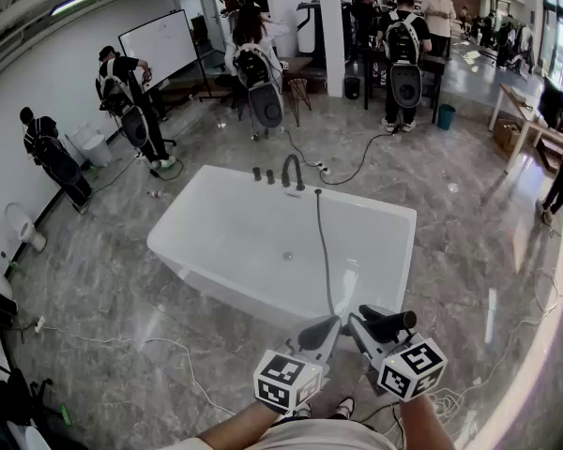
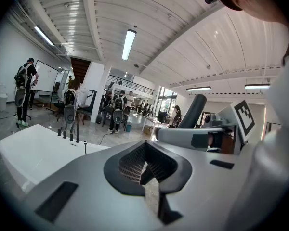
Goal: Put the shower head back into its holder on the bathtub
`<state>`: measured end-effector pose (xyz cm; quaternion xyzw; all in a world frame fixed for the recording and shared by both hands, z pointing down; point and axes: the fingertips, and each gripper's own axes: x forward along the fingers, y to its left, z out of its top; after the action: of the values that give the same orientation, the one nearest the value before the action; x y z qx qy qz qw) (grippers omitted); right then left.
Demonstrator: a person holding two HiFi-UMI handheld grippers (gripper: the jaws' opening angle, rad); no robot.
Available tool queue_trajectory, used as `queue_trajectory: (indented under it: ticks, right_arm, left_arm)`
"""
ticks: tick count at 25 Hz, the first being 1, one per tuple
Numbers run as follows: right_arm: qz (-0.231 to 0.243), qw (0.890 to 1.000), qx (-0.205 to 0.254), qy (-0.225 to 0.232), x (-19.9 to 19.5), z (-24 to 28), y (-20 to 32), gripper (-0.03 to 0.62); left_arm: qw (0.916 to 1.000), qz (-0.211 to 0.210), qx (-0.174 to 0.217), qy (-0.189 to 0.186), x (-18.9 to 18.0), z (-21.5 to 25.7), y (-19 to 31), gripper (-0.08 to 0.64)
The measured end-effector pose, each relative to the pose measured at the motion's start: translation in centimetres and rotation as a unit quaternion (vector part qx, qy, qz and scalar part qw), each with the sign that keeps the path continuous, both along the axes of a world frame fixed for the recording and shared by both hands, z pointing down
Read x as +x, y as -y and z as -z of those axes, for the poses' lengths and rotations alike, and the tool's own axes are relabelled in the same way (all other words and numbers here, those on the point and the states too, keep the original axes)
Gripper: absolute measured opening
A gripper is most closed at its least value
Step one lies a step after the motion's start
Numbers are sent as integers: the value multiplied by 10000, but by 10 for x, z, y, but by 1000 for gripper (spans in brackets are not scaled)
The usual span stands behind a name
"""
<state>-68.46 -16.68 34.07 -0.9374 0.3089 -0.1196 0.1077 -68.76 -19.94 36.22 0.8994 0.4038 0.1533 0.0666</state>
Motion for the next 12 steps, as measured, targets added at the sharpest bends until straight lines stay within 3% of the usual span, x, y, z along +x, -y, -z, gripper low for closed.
queue_trajectory:
  ticks: [12]
  right_arm:
    - [-11,10000,-27,-46,-4,-7,-8,109]
  left_arm:
    - [10000,2,43,-58,-5,-6,-7,5]
